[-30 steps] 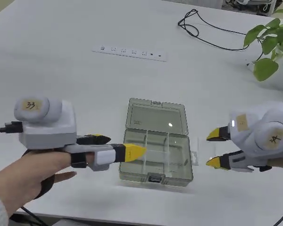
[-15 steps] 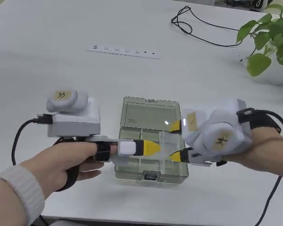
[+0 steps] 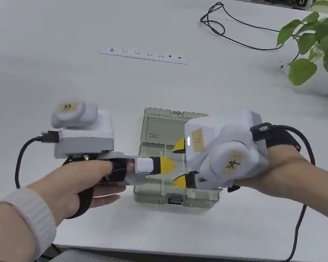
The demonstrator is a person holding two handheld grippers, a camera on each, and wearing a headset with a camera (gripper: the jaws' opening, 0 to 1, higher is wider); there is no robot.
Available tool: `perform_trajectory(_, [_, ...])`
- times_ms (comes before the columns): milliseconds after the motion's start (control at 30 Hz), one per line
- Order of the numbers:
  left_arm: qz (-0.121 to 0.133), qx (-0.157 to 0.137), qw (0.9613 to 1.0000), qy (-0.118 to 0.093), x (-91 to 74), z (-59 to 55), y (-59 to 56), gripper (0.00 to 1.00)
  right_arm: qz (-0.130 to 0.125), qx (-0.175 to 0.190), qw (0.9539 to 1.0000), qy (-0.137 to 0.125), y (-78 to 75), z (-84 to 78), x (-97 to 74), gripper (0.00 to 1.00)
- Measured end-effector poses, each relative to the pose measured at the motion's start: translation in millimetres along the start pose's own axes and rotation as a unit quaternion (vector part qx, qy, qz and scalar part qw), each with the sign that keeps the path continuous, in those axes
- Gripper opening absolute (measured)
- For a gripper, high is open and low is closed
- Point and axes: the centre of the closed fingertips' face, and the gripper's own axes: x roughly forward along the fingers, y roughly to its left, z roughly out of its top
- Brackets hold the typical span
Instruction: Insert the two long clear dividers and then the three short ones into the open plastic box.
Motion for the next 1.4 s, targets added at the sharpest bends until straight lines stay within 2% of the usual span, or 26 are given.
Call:
perform_trajectory(67, [-0.011,-0.008,0.9999,0.0,0.0,-0.9,-3.4,0.0,0.002,-0.003,1.0,-0.001,1.6,0.5,-0.3,0.32])
perform_trajectory(267, [-0.018,-0.018,0.9997,0.006,-1.6,-5.8,-4.7,0.0,0.009,-0.005,0.9999,-0.006,6.3,1.4,-2.2,0.32])
perform_trajectory(367, [-0.023,-0.02,0.9995,0.009,-2.9,-7.0,-5.8,0.0,0.013,-0.022,0.9996,-0.011,8.8,1.9,-3.2,0.34])
perform_trajectory(400, [-0.03,0.007,0.9995,0.003,-3.3,-5.2,-7.5,0.0,0.011,-0.031,0.9994,-0.013,7.9,1.8,-3.2,0.41])
perform_trajectory(433, [-0.019,0.023,0.9996,0.005,-4.2,-5.5,-4.4,0.0,0.007,-0.026,0.9995,-0.016,6.6,2.5,-3.3,0.51])
perform_trajectory(467, [-0.007,0.054,0.9983,0.019,-5.0,-8.5,-1.7,0.0,0.0,-0.013,0.9995,-0.03,2.6,5.9,-4.6,0.61])
perform_trajectory(500, [-0.005,0.073,0.997,0.027,-5.3,-10.3,-1.7,0.0,0.0,-0.001,0.9994,-0.035,0.9,7.6,-7.0,0.68])
perform_trajectory(533, [0.002,0.102,0.9941,0.036,-5.8,-12.5,-0.7,0.0,0.006,0.01,0.9989,-0.045,-1.9,10.2,-11.9,0.66])
perform_trajectory(567, [0.002,0.119,0.992,0.042,-6.0,-14.3,-1.4,0.0,0.01,0.02,0.9981,-0.058,-3.6,13.3,-15.2,0.63])
perform_trajectory(633, [-0.012,0.158,0.9862,0.048,-6.3,-16.4,-7.0,0.0,0.023,0.054,0.9957,-0.071,-7.9,15.0,-21.9,0.61])
perform_trajectory(667, [-0.023,0.175,0.9831,0.049,-6.3,-17.2,-10.7,0.0,0.032,0.064,0.995,-0.07,-7.9,13.3,-23.9,0.61])
perform_trajectory(733, [-0.035,0.19,0.9799,0.051,-6.9,-18.5,-15.9,0.0,0.045,0.069,0.9941,-0.07,-11.2,10.4,-28.2,0.57])
perform_trajectory(800, [-0.048,0.222,0.9726,0.049,-7.3,-18.9,-20.4,0.0,0.064,0.076,0.9926,-0.07,-10.6,8.6,-32.3,0.53])
perform_trajectory(833, [-0.053,0.231,0.9704,0.049,-7.4,-19.4,-22.1,0.0,0.077,0.083,0.9911,-0.07,-8.6,8.3,-33.7,0.51])
perform_trajectory(867, [-0.062,0.244,0.9666,0.049,-7.8,-20.4,-24.9,0.0,0.103,0.092,0.988,-0.07,-3.5,8.3,-36.0,0.5])
perform_trajectory(967, [-0.084,0.264,0.9598,0.046,-9.3,-23.1,-31.8,0.0,0.138,0.099,0.9832,-0.066,1.2,7.7,-39.8,0.41])
perform_trajectory(1067, [-0.098,0.294,0.9502,0.035,-11.1,-23.0,-38.1,0.0,0.184,0.117,0.9741,-0.061,9.3,7.1,-40.9,0.32])
perform_trajectory(1100, [-0.103,0.306,0.9458,0.034,-11.9,-23.8,-39.6,0.0,0.199,0.122,0.9706,-0.057,12.8,7.0,-41.1,0.3])
perform_trajectory(1200, [-0.109,0.324,0.9391,0.035,-13.1,-26.2,-41.9,0.0,0.214,0.121,0.9682,-0.047,18.1,7.7,-39.8,0.24])
perform_trajectory(1233, [-0.114,0.334,0.9352,0.035,-13.4,-27.0,-42.8,0.0,0.217,0.12,0.9676,-0.045,19.5,8.3,-39.4,0.22])
perform_trajectory(1300, [-0.119,0.344,0.9308,0.038,-13.7,-29.2,-44.0,0.0,0.235,0.13,0.9623,-0.04,26.8,10.9,-40.2,0.17])
perform_trajectory(1367, [-0.119,0.362,0.9236,0.041,-13.5,-32.2,-44.4,0.0,0.243,0.136,0.9597,-0.039,29.1,11.6,-39.4,0.14])
perform_trajectory(1400, [-0.12,0.367,0.9214,0.043,-13.5,-33.5,-44.2,0.0,0.247,0.136,0.9588,-0.038,31.7,12.9,-40.4,0.13])
